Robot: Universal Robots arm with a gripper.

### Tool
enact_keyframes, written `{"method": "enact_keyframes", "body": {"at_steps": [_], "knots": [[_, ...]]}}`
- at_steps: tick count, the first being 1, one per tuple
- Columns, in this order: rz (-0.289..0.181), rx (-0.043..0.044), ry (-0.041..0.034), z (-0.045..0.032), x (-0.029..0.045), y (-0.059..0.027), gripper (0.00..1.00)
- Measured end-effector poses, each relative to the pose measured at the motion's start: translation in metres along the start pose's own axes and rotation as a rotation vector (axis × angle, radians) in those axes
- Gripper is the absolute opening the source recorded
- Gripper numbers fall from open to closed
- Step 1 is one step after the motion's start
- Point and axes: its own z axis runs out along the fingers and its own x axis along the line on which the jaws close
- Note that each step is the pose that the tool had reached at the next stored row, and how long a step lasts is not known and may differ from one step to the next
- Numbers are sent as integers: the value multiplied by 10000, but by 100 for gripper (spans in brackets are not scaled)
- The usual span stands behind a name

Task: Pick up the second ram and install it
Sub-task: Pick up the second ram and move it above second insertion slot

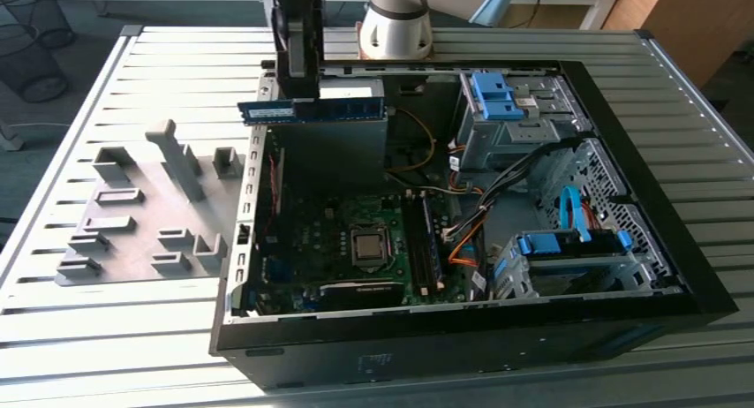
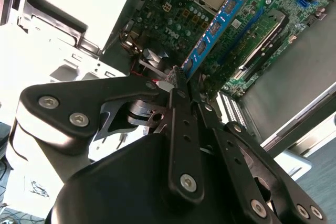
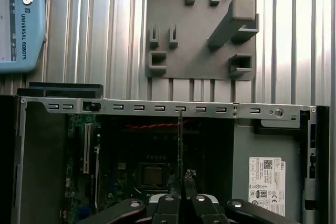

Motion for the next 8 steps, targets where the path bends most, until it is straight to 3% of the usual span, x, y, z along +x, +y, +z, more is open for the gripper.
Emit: {"method": "enact_keyframes", "body": {"at_steps": [8], "knots": [[0,0,0,-1,1,-34,14]]}}
